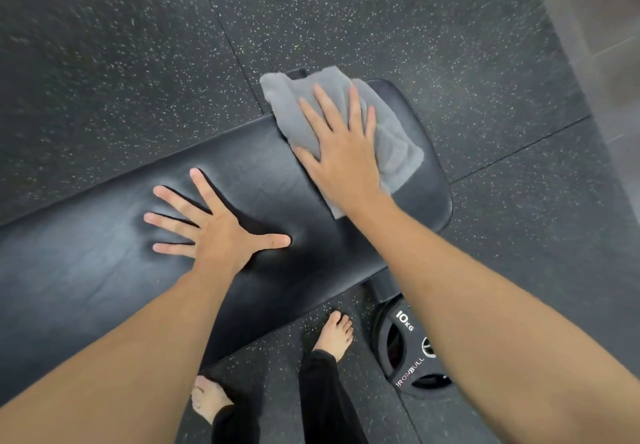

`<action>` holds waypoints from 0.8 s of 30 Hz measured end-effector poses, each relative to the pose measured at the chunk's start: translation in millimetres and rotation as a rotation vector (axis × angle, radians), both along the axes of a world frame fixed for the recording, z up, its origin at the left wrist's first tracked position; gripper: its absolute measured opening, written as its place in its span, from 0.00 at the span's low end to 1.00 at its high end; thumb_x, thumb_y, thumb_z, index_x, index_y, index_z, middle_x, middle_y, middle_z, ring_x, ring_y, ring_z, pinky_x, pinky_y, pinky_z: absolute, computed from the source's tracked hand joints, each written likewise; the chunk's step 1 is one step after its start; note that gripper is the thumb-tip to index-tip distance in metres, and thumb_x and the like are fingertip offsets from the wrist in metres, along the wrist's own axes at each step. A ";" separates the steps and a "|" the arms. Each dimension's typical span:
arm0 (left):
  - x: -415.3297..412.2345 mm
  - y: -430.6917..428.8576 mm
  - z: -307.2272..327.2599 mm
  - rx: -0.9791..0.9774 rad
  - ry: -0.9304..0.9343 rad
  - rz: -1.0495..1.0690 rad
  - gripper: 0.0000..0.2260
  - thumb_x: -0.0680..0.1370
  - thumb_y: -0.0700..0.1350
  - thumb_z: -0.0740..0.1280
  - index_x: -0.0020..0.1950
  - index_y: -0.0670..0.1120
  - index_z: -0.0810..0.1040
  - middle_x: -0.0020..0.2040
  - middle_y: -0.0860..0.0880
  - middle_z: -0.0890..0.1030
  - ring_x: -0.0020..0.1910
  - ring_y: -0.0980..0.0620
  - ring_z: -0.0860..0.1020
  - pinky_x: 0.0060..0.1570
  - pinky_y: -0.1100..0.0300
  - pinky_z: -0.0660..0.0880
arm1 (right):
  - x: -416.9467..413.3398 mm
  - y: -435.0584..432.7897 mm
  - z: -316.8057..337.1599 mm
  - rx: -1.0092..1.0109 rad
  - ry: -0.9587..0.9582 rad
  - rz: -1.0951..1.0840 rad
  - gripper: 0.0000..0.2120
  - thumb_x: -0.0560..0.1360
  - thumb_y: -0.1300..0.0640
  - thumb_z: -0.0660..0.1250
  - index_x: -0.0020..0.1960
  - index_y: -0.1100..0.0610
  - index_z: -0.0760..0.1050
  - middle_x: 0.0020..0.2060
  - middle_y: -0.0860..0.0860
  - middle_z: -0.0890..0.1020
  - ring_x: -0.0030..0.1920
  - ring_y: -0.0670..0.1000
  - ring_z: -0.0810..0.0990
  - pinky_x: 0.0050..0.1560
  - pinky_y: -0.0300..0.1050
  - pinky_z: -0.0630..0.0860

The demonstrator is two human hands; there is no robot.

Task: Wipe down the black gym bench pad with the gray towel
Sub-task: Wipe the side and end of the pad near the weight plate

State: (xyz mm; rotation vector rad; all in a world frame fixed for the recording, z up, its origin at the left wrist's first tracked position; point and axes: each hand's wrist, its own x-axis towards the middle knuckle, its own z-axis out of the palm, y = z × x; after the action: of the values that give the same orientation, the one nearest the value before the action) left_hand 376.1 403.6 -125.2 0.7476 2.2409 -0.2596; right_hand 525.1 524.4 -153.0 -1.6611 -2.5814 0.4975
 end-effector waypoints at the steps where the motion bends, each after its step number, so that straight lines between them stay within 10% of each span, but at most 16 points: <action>1: -0.2 -0.2 0.5 -0.001 -0.004 0.002 0.79 0.48 0.72 0.79 0.75 0.54 0.21 0.75 0.35 0.24 0.74 0.27 0.28 0.68 0.23 0.38 | 7.3 -19.6 0.2 0.003 0.014 -0.021 0.30 0.81 0.38 0.57 0.81 0.47 0.62 0.82 0.47 0.60 0.82 0.64 0.50 0.79 0.68 0.47; 13: -6.2 -10.8 5.9 0.129 -0.101 -0.005 0.76 0.52 0.72 0.79 0.76 0.55 0.22 0.74 0.35 0.21 0.72 0.26 0.24 0.65 0.22 0.34 | 54.2 -120.7 2.4 -0.023 -0.025 0.253 0.33 0.80 0.39 0.57 0.83 0.47 0.57 0.83 0.48 0.56 0.83 0.60 0.49 0.80 0.64 0.50; 20: -56.9 -104.6 -7.5 0.429 -0.025 -0.453 0.51 0.72 0.75 0.59 0.82 0.54 0.36 0.80 0.41 0.29 0.78 0.33 0.31 0.76 0.32 0.38 | 12.6 -94.1 6.8 -0.075 0.054 -0.145 0.35 0.79 0.33 0.50 0.83 0.45 0.53 0.84 0.45 0.50 0.83 0.57 0.43 0.81 0.64 0.42; 24: -152.8 -207.0 -6.4 0.430 0.071 -0.242 0.52 0.67 0.78 0.57 0.83 0.53 0.44 0.82 0.41 0.34 0.80 0.36 0.36 0.76 0.31 0.42 | -49.8 -177.4 5.6 -0.060 0.057 -0.055 0.35 0.80 0.35 0.52 0.83 0.47 0.54 0.84 0.46 0.51 0.83 0.59 0.44 0.80 0.66 0.44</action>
State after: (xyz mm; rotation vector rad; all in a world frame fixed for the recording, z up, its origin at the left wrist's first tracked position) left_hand 223.3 196.6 -131.6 1.2570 2.3001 0.0899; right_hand 475.2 347.0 -147.4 -1.7044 -2.4974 0.6157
